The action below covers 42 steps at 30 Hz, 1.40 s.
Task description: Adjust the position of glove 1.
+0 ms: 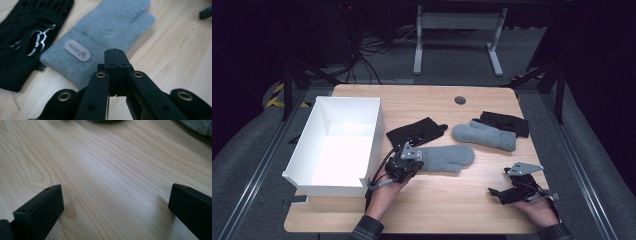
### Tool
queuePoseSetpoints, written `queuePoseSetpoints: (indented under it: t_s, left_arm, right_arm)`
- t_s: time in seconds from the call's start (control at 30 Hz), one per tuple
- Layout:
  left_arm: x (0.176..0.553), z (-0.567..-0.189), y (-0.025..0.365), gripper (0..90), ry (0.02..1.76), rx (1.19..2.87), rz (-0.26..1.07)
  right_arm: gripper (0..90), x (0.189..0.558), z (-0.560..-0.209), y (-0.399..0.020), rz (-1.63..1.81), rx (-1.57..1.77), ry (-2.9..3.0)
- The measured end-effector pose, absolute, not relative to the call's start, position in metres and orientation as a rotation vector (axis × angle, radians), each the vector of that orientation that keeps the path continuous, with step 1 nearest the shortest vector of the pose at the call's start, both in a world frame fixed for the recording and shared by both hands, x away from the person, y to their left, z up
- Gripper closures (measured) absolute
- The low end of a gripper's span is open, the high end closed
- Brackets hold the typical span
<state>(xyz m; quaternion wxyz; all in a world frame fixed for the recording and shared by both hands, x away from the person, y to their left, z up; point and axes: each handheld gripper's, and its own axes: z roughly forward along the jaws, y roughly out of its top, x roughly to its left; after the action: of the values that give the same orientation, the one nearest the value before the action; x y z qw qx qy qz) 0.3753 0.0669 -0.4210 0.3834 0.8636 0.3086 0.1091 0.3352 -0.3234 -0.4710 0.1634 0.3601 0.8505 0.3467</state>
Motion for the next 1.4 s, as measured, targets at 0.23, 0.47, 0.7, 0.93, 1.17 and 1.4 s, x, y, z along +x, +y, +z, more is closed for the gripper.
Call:
queuePoseSetpoints:
  t_s: [0.23,0.47,0.7,0.93,1.17,1.4]
  left_arm:
    - [0.402,-0.413,0.062,90.0,0.834,2.171,0.323]
    - [0.43,-0.419,0.055,90.0,0.889,2.179,0.356]
    - [0.455,-0.435,0.054,90.0,0.95,2.229,0.352]
    - [0.457,-0.443,0.055,90.0,0.97,2.269,0.313]
    - [0.441,-0.441,0.059,90.0,0.945,2.322,0.241]
    - [0.416,-0.445,0.062,90.0,0.917,2.334,0.157]
  right_arm:
    - [0.2,0.335,-0.471,-0.323,0.989,1.025,2.427]
    - [0.2,0.335,-0.471,-0.323,0.992,1.026,2.428]
    - [0.2,0.335,-0.471,-0.323,0.992,1.024,2.429]
    - [0.2,0.335,-0.471,-0.323,0.992,1.022,2.429]
    - [0.2,0.335,-0.471,-0.323,0.992,1.022,2.429]
    - [0.2,0.334,-0.471,-0.323,0.993,1.023,2.43]
